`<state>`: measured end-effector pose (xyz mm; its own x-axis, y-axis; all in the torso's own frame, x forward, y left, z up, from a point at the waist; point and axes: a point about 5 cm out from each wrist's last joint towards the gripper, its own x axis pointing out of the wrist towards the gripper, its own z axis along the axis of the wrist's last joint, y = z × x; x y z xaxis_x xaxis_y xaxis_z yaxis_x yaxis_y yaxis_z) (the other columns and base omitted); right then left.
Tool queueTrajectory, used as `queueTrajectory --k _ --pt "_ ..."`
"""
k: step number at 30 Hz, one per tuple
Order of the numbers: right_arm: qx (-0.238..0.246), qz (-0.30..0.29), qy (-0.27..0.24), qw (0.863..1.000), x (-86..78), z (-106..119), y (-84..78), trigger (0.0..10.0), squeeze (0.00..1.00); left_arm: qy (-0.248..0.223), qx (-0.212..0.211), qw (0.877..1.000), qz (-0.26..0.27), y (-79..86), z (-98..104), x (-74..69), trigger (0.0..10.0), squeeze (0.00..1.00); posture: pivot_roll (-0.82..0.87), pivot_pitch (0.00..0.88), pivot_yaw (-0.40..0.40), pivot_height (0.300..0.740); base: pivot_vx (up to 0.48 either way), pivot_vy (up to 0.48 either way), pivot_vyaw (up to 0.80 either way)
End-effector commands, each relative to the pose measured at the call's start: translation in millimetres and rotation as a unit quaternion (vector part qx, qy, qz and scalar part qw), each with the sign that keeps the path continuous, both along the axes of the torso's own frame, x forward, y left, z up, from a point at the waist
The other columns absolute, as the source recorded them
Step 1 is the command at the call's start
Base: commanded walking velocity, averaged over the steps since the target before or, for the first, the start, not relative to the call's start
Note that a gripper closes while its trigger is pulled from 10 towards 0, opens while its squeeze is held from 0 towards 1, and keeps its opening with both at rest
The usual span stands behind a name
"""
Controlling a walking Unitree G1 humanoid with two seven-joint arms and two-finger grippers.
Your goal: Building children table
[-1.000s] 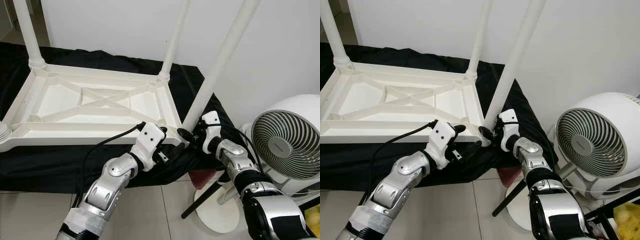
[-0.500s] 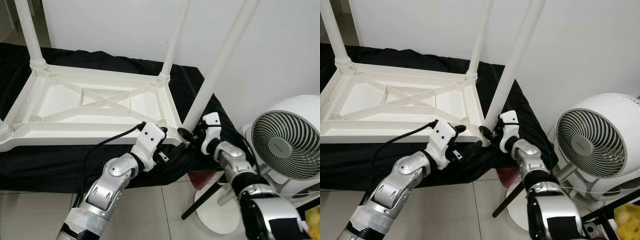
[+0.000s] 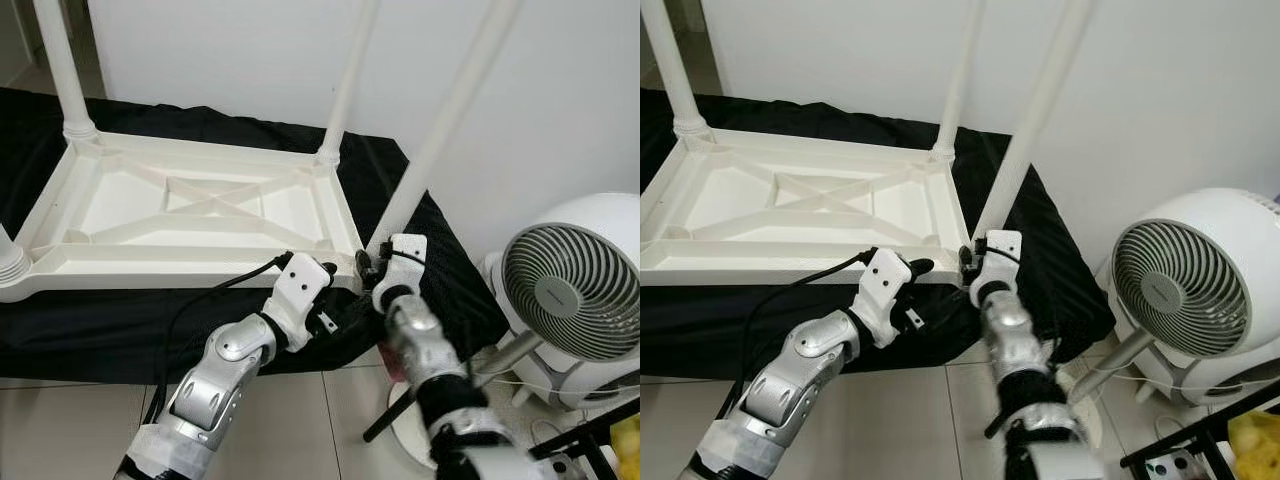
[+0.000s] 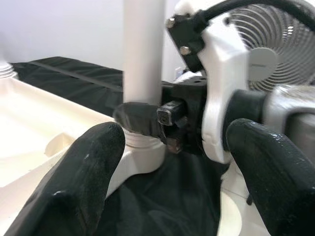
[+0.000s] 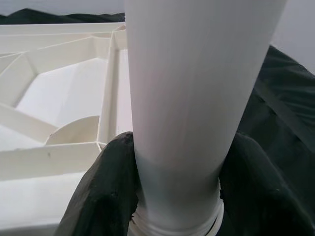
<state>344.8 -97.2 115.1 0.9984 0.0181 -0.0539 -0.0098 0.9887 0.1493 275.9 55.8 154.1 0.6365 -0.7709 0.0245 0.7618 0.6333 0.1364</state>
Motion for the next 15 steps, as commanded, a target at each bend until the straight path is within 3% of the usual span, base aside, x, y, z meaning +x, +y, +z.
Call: queueTrajectory --k 1,4,7,8,15 --pt "-0.001 -0.021 0.042 0.999 -6.6 -15.9 -4.6 10.0 0.00 0.007 -0.002 1.000 -0.019 -4.5 -0.6 -2.4 10.0 0.00 -0.01 0.000 -0.188 0.740 0.000 0.000 0.00" --pt "-0.005 -0.005 0.026 1.000 -6.3 -10.5 -1.8 10.0 0.00 0.007 -0.002 1.000 -0.019 -5.1 -0.3 -1.9 10.0 0.00 -0.01 0.000 -0.187 0.740 0.000 0.000 0.00" --pt "-0.016 -0.016 0.023 0.999 -6.4 -6.6 -10.5 10.0 0.00 0.006 -0.002 1.000 -0.021 -6.1 -0.5 -2.6 10.0 0.00 0.00 0.000 -0.192 0.740 0.000 0.000 0.00" --pt "-0.012 -0.016 0.018 1.000 -6.7 -4.8 -12.7 10.0 1.00 0.006 -0.002 1.000 -0.021 -5.7 -0.5 -2.7 10.0 0.00 0.00 0.000 -0.193 0.740 0.000 0.000 0.00" --pt "-0.021 0.005 -0.023 1.000 -13.0 5.3 -15.3 10.0 1.00 0.006 -0.002 1.000 -0.018 -4.9 -0.7 -3.6 10.0 0.00 0.00 0.000 -0.202 0.740 0.000 0.000 0.00"
